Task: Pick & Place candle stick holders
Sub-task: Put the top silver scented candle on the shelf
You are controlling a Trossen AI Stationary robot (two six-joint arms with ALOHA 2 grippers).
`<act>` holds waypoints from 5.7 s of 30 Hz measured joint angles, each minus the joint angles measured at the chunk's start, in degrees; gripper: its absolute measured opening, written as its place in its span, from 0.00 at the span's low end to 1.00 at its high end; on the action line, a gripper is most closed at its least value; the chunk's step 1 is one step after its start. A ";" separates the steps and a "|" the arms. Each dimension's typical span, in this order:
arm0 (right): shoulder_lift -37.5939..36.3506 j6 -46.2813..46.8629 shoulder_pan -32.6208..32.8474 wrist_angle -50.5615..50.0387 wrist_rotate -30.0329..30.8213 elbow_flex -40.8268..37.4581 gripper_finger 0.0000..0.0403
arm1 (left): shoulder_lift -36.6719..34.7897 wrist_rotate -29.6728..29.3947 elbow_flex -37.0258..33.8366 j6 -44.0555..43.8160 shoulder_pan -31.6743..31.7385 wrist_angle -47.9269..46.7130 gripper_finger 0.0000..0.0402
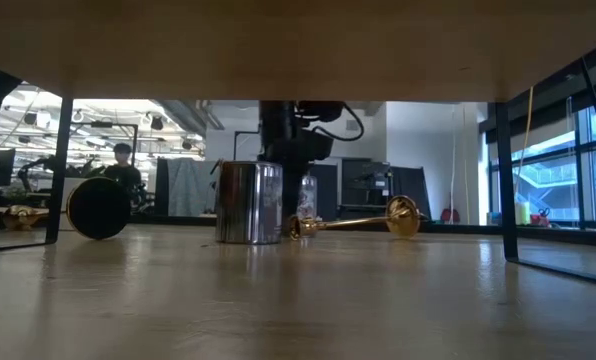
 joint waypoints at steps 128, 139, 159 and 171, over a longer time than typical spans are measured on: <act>-40.61 9.07 9.10 -48.48 25.95 -0.02 0.36 | 1.62 3.18 34.73 8.16 -26.93 -21.08 0.88; -40.52 10.59 13.46 -47.50 30.01 -0.02 0.36 | 1.62 8.07 37.74 6.63 -27.12 -20.20 0.88; -33.06 9.94 20.02 -43.50 35.69 -0.02 0.36 | 3.25 10.02 37.77 7.41 -27.81 -16.75 0.88; -32.13 9.92 23.63 -43.52 40.71 -0.02 0.36 | 3.43 13.11 37.77 5.36 -28.39 -17.20 0.88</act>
